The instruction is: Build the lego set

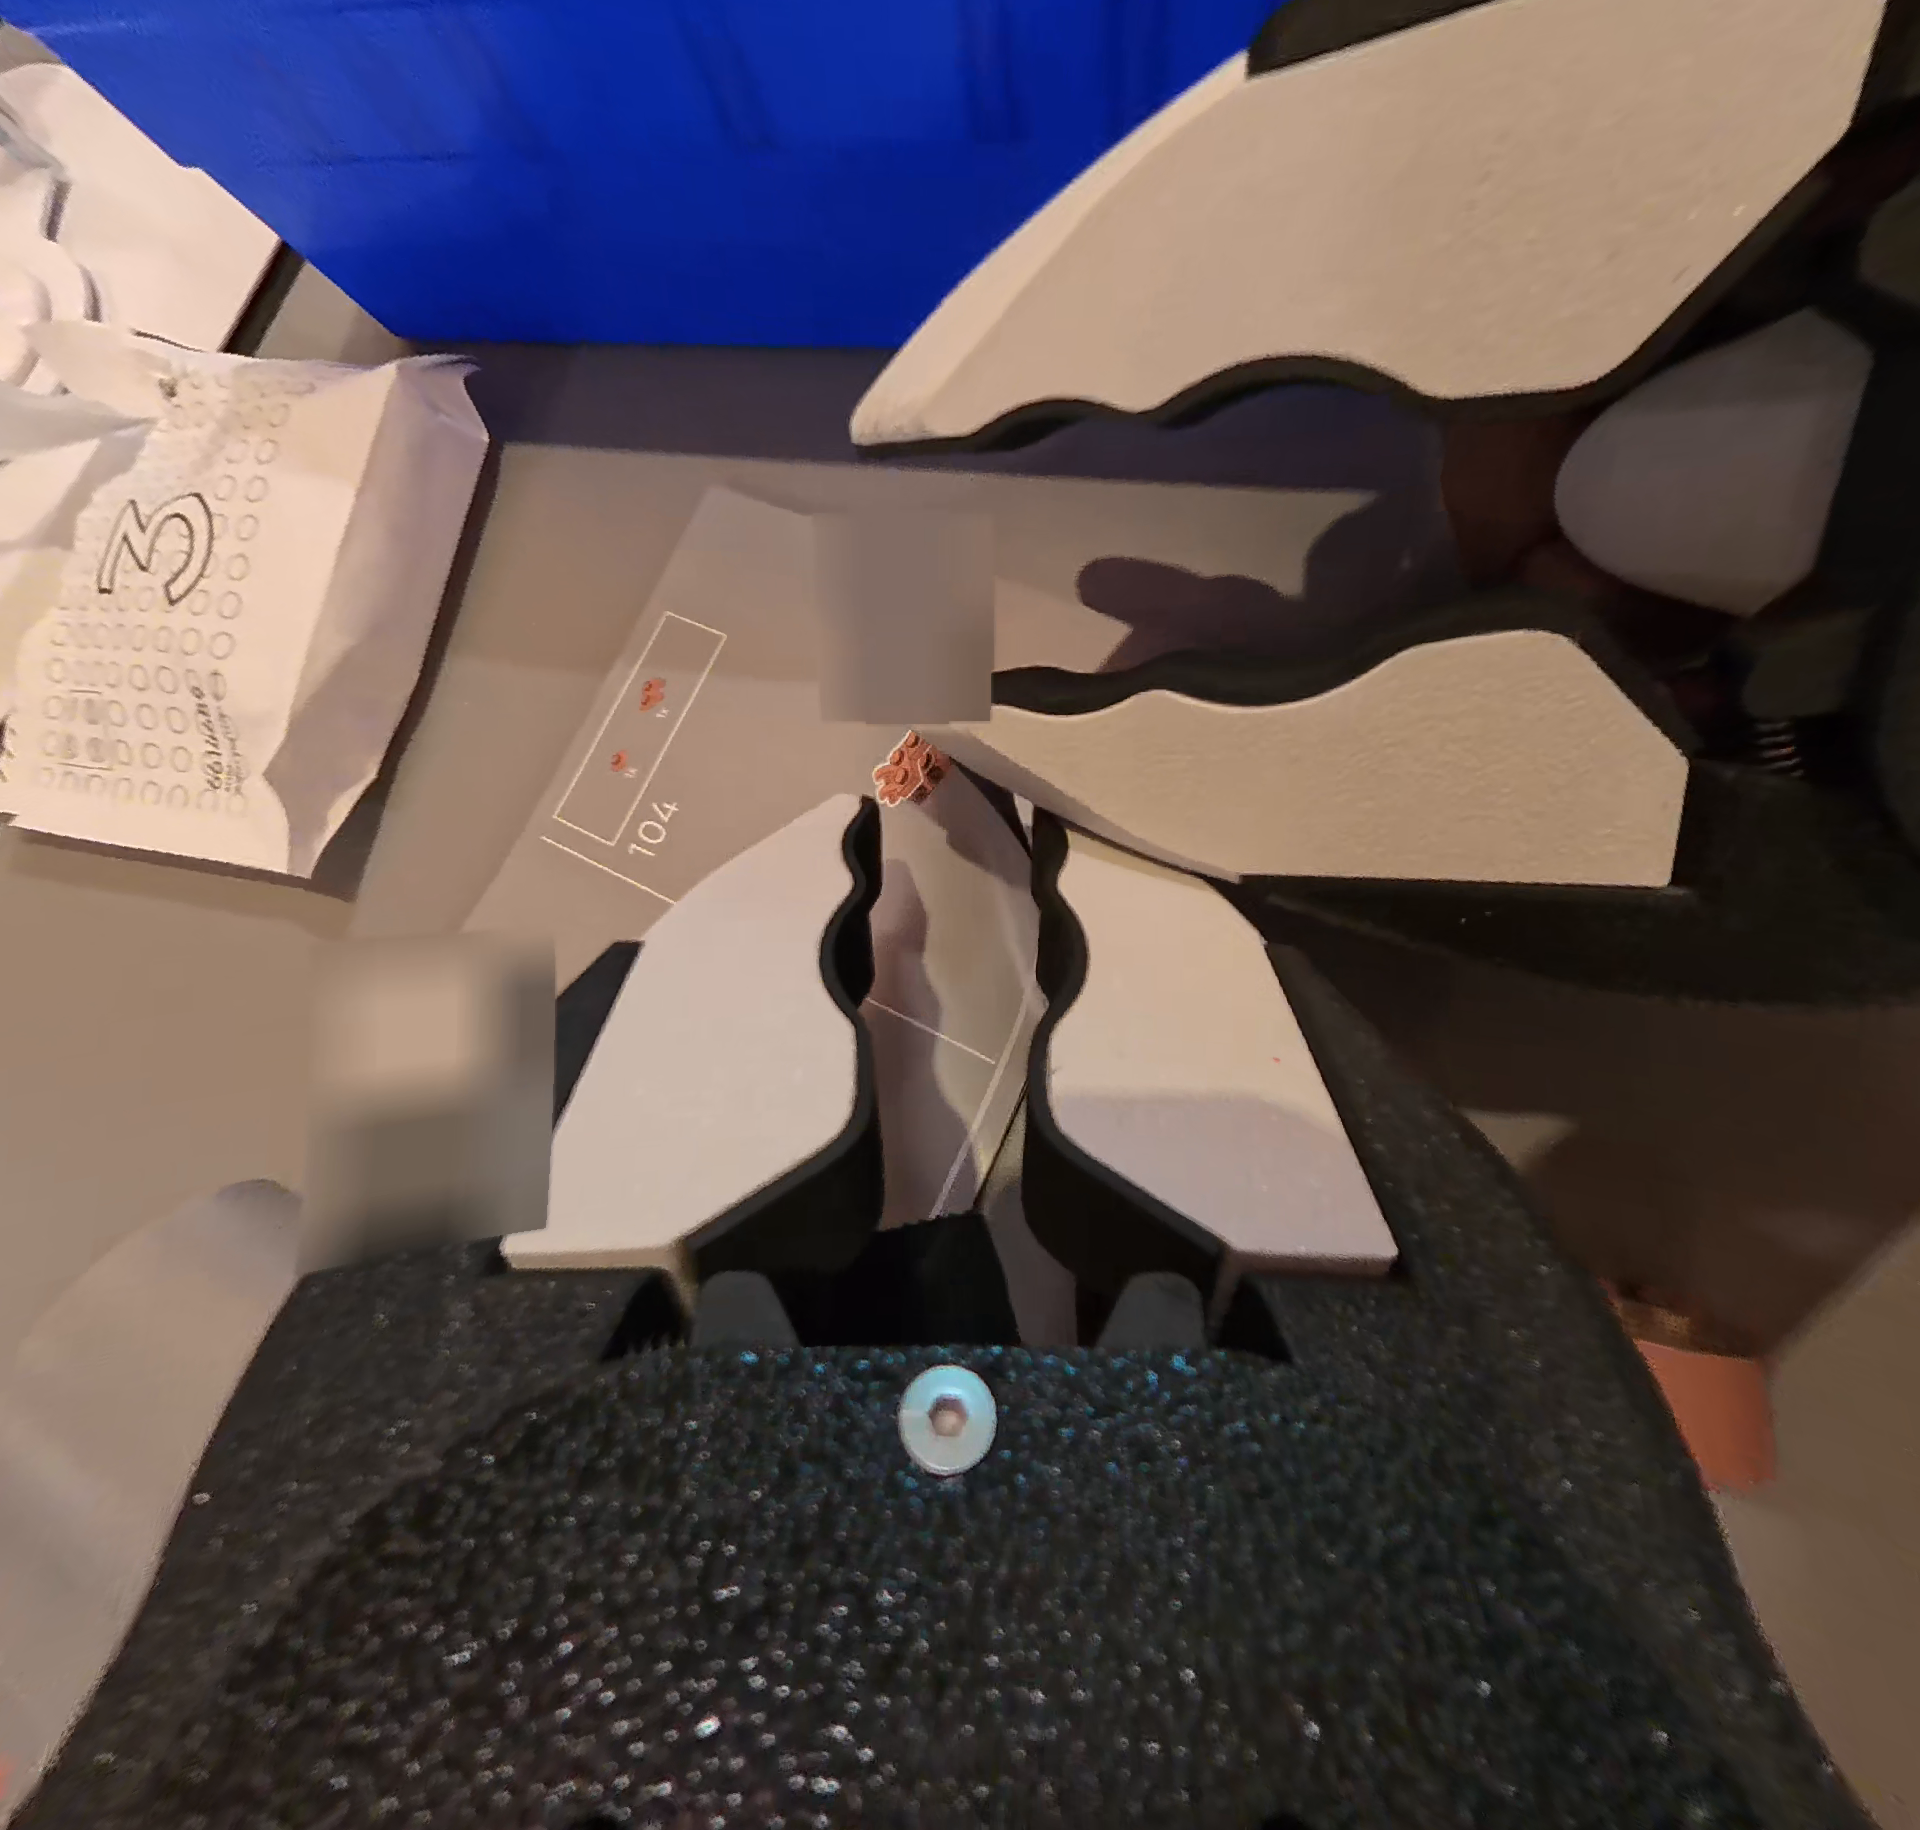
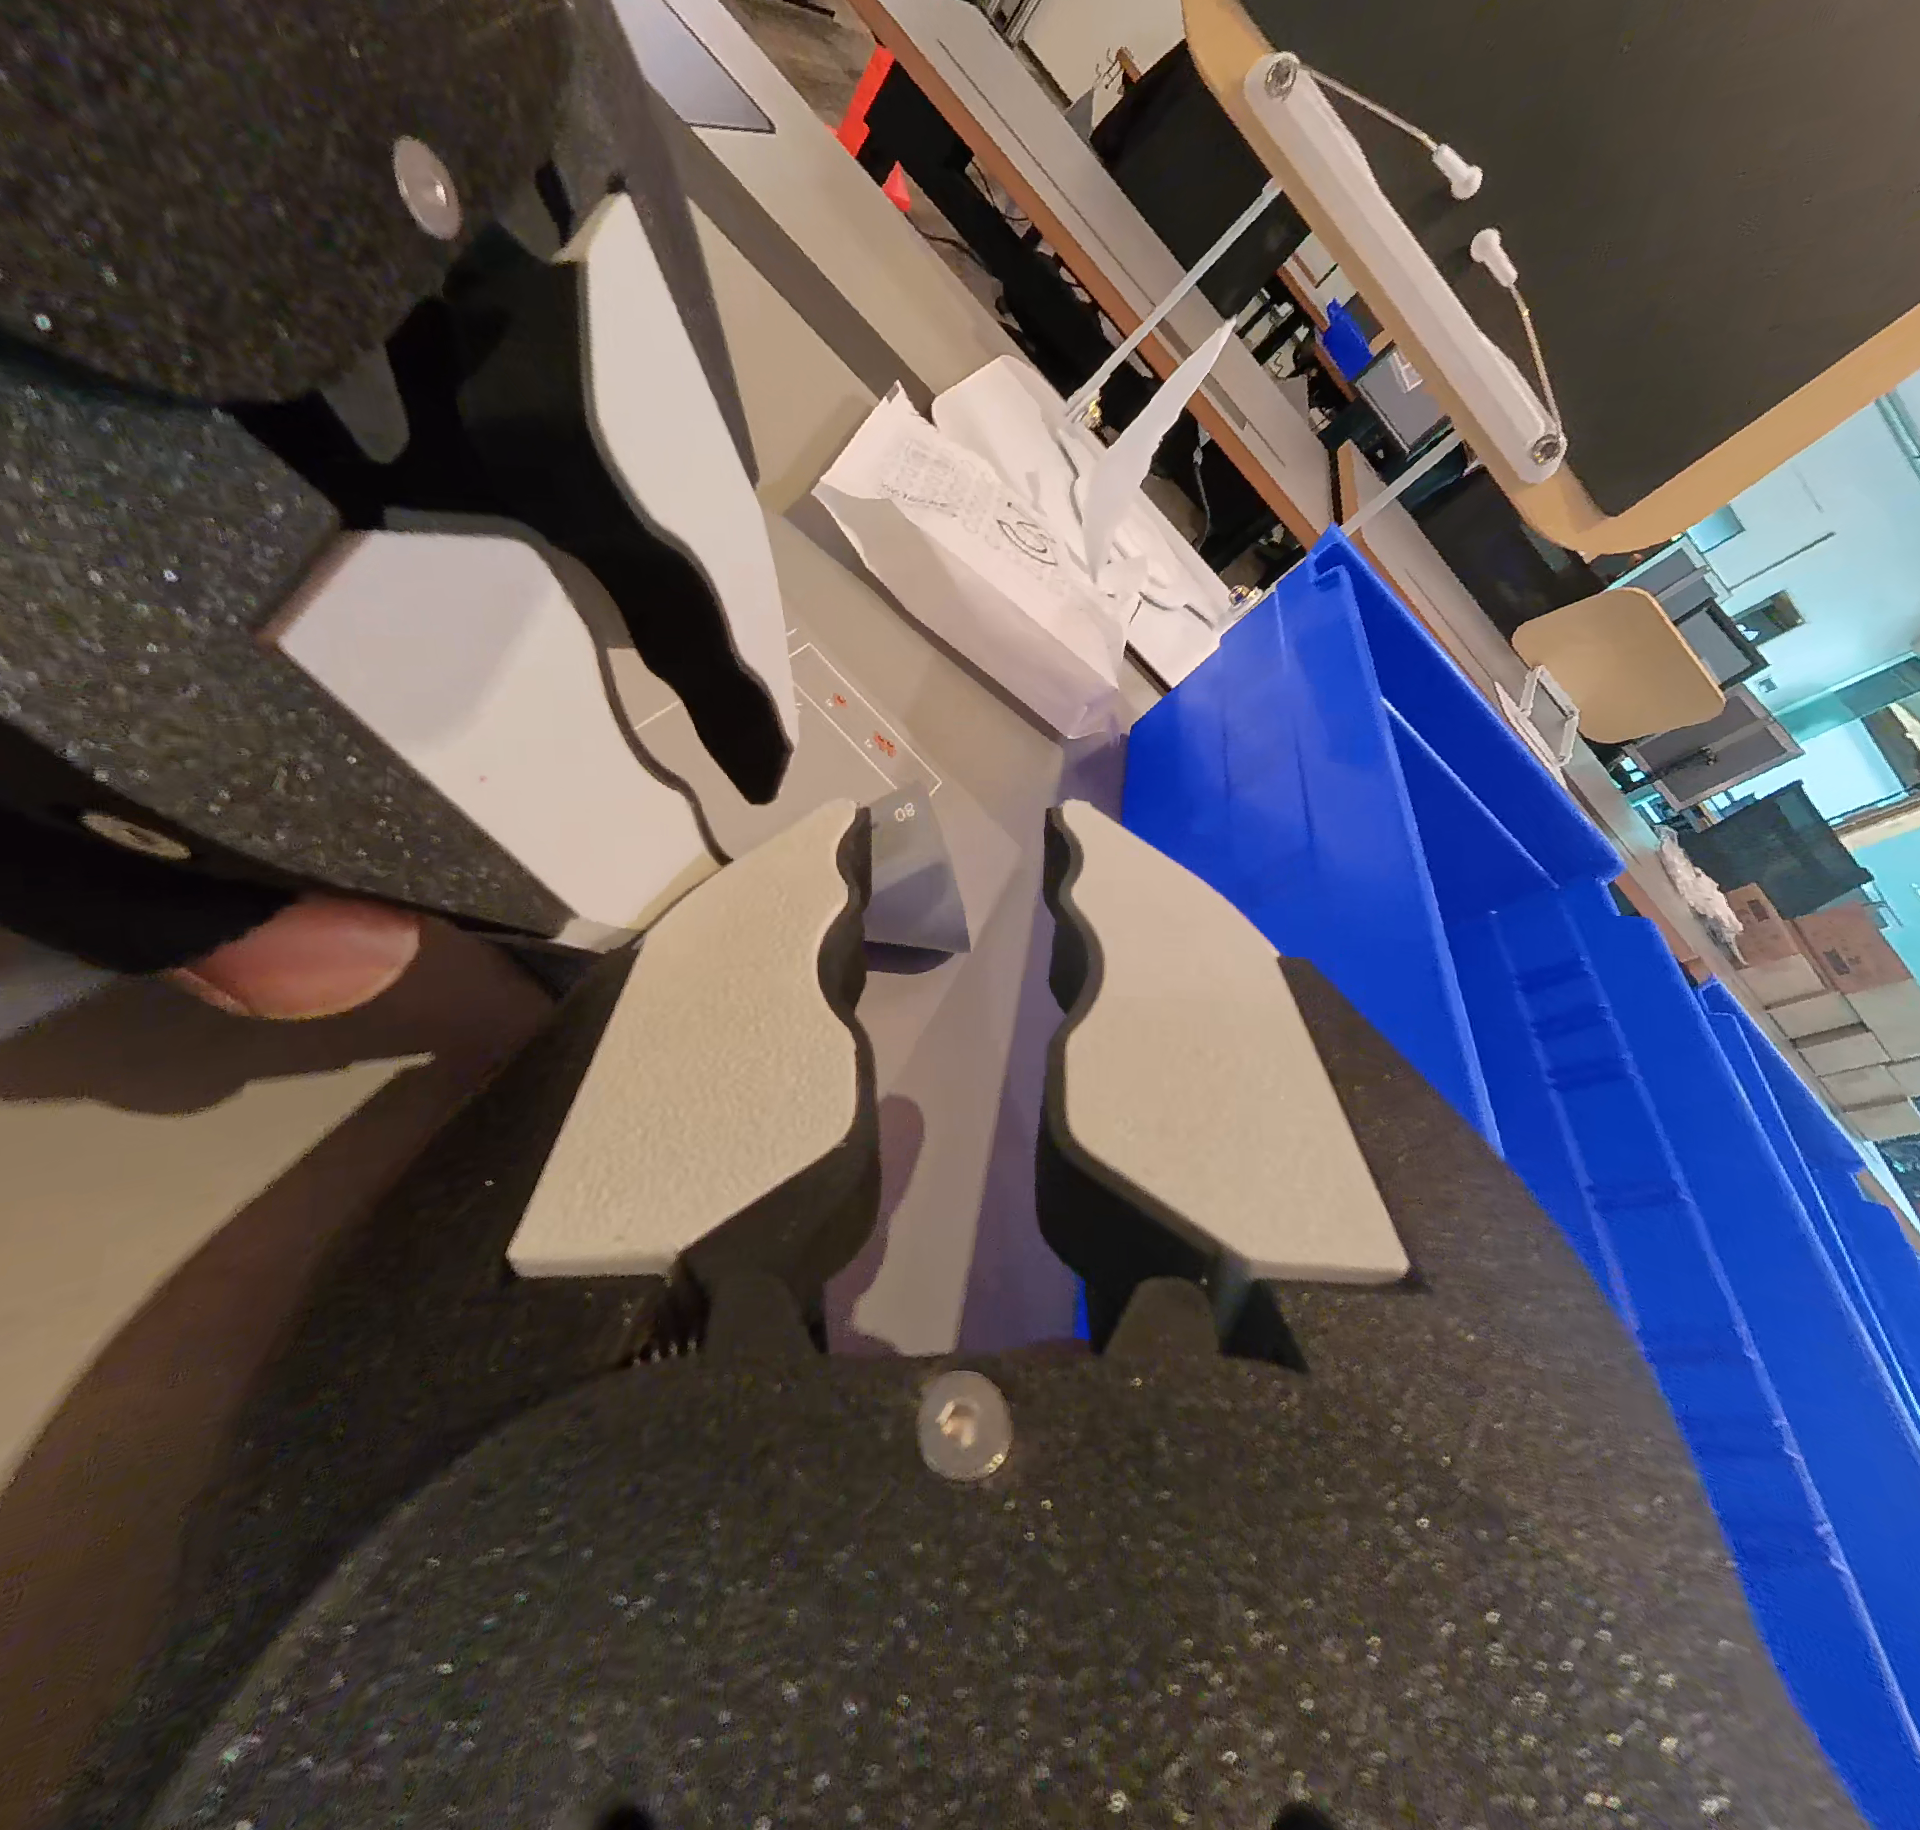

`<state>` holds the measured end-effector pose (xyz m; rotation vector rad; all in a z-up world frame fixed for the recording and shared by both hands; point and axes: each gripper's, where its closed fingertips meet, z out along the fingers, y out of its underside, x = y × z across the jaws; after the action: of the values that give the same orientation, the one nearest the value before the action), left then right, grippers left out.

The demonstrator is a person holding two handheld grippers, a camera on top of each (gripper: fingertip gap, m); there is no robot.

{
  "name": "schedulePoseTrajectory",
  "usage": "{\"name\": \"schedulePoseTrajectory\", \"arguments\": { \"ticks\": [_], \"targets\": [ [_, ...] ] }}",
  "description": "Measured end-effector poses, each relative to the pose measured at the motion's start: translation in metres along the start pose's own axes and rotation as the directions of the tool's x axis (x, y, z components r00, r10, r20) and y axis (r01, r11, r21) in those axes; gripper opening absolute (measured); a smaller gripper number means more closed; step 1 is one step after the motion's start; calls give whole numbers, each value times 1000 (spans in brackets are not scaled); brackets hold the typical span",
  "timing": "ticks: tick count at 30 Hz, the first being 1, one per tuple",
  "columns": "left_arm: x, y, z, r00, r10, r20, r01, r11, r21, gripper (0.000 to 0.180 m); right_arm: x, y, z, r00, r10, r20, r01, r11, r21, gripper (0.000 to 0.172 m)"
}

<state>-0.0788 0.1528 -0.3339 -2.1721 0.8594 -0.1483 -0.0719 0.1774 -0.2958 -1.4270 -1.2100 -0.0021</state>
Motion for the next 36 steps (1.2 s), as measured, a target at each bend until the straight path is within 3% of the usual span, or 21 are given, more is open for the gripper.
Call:
{"name": "schedulePoseTrajectory", "arguments": {
  "ticks": [5, 9, 17, 22, 26, 31, 36],
  "targets": [
    [0, -1, 4, 999, -4, 36, 4, 1000, -8, 19, 0, 0, -1, 1000, 8, 5, -8, 1000, 2, 31],
    [1, -4, 4, 999, -12, 49, 11, 1000, 12, 0, 1, 0, -2, 1000, 18, 9, -18, 1000, 4, 31],
    [-10, -13, -9, 988, 3, 156, -20, 994, 106, 0, 11, -1, -17, 999, 52, 1, -52, 998, 40, 31],
    [-16, -16, -27, 978, -55, 203, 7, 974, 228, 0, 3, -7, -20, 973, 202, 116, -210, 976, 59, 31],
    [-21, -16, -46, 968, -116, 223, 35, 941, 338, 0, -14, -16, -18, 899, 341, 276, -370, 927, 59, 36],
    [-27, -10, -63, 957, -157, 244, 49, 917, 397, 0, -29, -51, -25, 729, 466, 501, -583, 807, 97, 35],
    [-32, -5, -76, 951, -174, 254, 49, 900, 433, 0, -38, -66, -20, 546, 573, 612, -714, 700, -18, 42]
  ]
}}
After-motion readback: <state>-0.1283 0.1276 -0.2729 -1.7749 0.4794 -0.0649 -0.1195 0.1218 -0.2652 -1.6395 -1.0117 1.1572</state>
